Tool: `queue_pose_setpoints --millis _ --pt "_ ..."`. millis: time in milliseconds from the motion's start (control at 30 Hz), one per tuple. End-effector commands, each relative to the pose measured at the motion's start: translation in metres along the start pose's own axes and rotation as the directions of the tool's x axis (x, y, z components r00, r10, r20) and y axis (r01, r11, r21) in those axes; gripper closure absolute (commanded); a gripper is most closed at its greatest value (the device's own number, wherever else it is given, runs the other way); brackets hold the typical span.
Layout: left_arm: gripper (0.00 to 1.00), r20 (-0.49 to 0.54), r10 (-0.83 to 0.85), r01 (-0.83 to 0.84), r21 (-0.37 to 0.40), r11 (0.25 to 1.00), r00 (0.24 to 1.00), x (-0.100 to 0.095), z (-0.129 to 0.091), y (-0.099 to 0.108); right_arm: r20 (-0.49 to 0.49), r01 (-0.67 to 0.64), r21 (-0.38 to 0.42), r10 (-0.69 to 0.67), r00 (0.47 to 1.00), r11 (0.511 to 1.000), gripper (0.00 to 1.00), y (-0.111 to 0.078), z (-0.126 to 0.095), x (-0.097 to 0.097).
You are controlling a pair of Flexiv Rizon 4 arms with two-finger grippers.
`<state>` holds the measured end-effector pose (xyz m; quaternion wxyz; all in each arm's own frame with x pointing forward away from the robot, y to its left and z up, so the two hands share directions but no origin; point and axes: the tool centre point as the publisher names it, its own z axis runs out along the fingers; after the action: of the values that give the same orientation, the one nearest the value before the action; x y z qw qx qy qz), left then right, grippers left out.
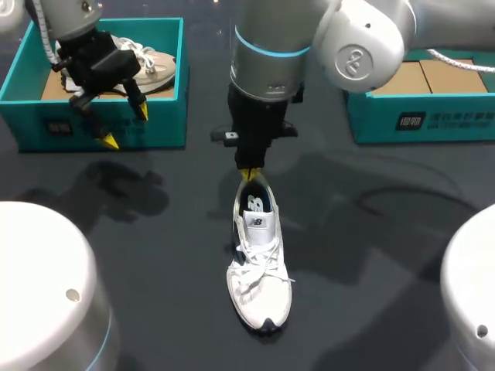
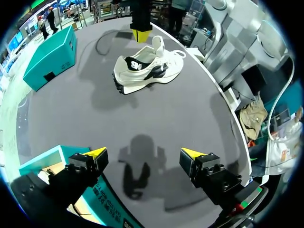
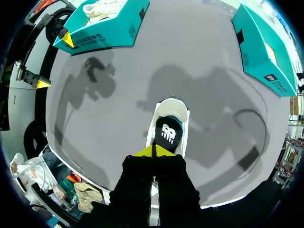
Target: Take the shoe out of the shoebox, open the shoe tongue, remove and reinsert the insole, then place the shoe into the shoebox
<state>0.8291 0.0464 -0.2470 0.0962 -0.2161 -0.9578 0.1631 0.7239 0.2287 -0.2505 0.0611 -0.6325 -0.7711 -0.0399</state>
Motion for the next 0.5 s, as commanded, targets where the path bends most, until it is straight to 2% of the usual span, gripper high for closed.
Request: queue_pose_setpoints --millis 33,167,333,500 --pt "0.00 0.020 0.034 -0.034 0.009 0.999 0.999 0.005 0.000 0.003 0.056 0.026 -0.028 -0.024 0.998 0.999 1.00 -0.004 0.011 0.000" --pt "0.00 0.032 0.034 -0.035 0.016 0.999 0.999 0.009 0.001 0.009 0.142 0.057 -0.075 -0.046 0.989 0.996 1.00 -0.009 0.024 -0.005" --pt "0.00 0.037 0.082 -0.083 0.028 0.996 0.996 0.020 -0.005 0.018 0.196 0.069 -0.107 -0.047 0.980 0.992 1.00 -0.012 0.043 -0.015" --pt "0.00 0.037 0.082 -0.083 0.028 0.996 0.996 0.020 -0.005 0.018 0.196 0.069 -0.107 -0.047 0.980 0.992 1.00 -0.012 0.043 -0.015"
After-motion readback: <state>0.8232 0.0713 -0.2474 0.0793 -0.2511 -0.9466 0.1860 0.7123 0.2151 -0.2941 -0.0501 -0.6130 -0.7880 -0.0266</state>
